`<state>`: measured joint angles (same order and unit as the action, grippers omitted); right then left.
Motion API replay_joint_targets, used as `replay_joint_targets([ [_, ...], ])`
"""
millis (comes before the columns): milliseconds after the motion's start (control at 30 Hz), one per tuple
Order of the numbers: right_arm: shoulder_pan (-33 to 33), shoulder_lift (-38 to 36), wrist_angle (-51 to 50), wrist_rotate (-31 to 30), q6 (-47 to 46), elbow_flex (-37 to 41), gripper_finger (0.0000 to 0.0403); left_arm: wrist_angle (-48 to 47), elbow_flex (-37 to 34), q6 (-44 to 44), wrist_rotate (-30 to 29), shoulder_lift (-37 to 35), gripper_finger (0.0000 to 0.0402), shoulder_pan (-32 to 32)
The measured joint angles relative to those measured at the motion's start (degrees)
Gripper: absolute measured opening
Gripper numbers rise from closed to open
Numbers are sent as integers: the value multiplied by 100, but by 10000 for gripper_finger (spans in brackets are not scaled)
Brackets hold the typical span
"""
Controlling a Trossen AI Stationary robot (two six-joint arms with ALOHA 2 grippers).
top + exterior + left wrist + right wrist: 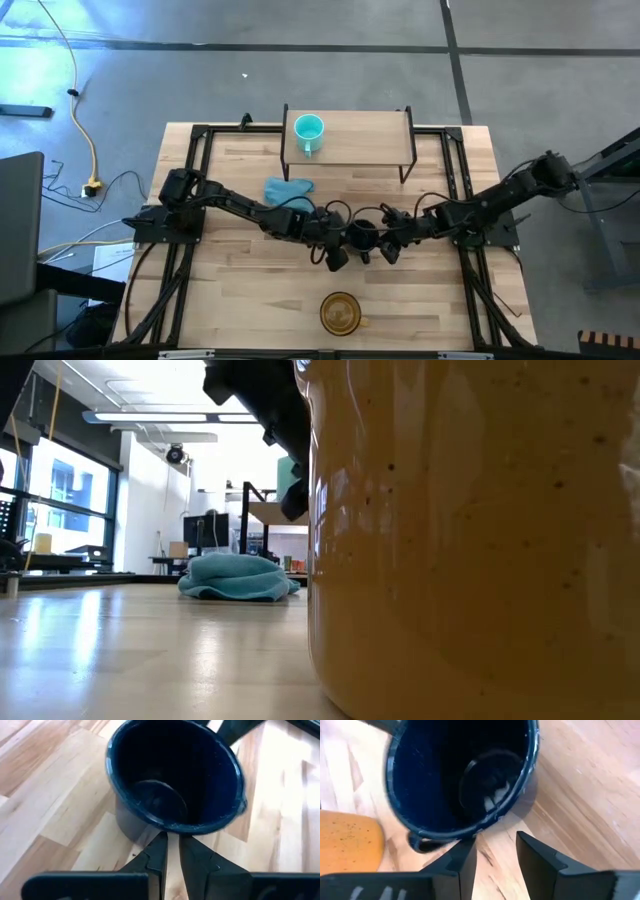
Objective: Stack small to large cups/mugs on shelf
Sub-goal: Put the black mug on the shelf
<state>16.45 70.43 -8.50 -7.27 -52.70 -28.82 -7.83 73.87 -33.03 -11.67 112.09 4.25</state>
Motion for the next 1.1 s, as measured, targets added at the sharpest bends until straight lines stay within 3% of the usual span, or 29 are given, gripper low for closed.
replay_joint_targets([
  [300,0,-760,-449,-370,31,0,131,122,0,17,60,0,37,9],
  [600,-144,-1001,-515,-475,172,0,131,110,0,17,120,0,37,22],
  [867,-353,-1221,-329,-300,1360,0,130,-584,2,-31,690,0,37,69],
  [1100,-774,-1328,-127,48,2454,0,130,-1154,2,-174,780,0,37,294],
])
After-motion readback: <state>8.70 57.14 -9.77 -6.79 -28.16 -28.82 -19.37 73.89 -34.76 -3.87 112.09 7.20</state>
